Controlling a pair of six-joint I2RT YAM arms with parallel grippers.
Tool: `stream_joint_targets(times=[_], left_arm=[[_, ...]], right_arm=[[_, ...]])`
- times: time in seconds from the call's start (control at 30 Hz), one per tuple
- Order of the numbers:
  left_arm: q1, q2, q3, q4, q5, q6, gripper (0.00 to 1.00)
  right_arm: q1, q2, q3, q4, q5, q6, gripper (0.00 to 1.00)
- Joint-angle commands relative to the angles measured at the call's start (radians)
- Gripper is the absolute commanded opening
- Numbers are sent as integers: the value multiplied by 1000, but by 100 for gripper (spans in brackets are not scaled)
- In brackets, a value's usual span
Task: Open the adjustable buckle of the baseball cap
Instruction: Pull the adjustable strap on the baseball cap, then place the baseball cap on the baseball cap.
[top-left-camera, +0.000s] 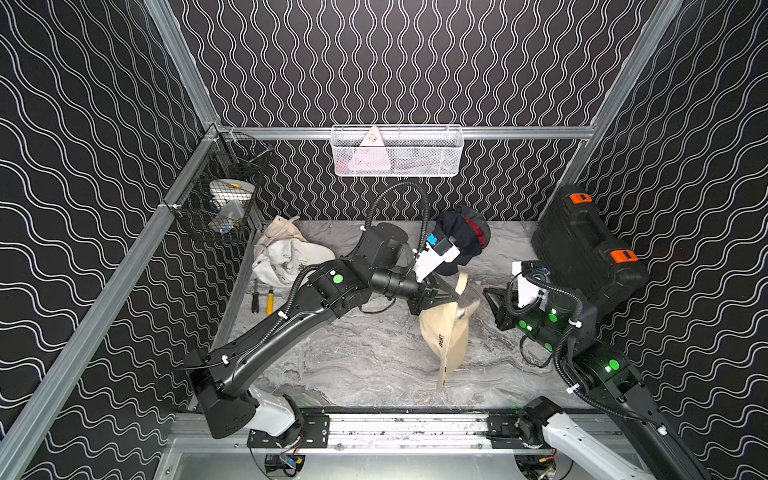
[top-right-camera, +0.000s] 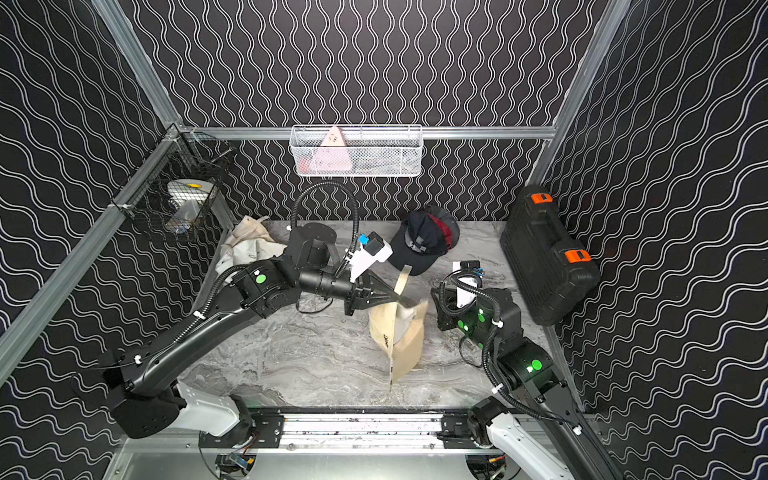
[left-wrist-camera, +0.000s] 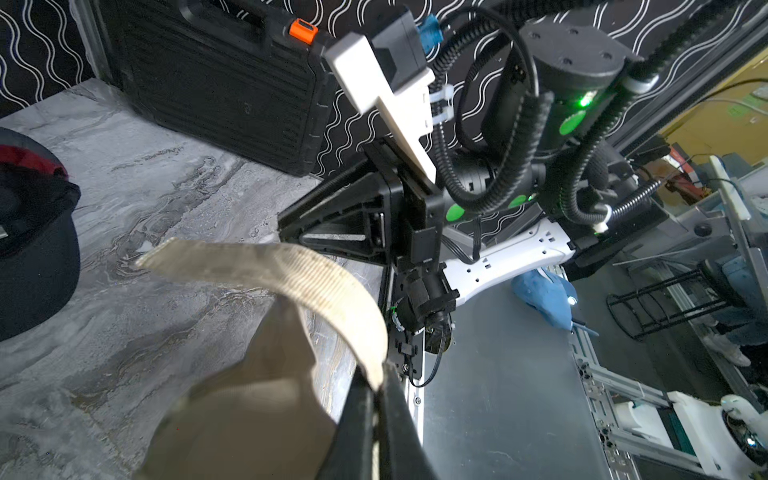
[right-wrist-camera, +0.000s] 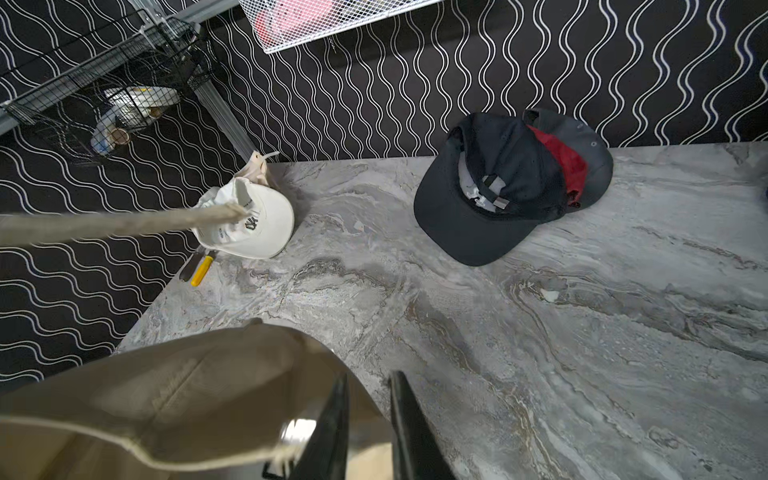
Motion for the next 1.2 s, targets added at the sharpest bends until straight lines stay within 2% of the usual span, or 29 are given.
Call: stream_joint_targets(times=[0.0, 0.3, 0.63, 1.17], left_arm=[[35, -1, -13, 129, 43, -65, 0], [159, 2, -53, 260, 103, -158, 0], [268, 11, -80, 322, 95, -198, 0], [538, 115, -30, 416, 122, -307, 0]], right_arm=[[0, -13, -7, -3, -1, 15, 25], [0, -43, -39, -23, 12, 9, 28], [0, -54, -57, -20, 39, 11, 29], [0, -70, -79, -35, 73, 12, 29]])
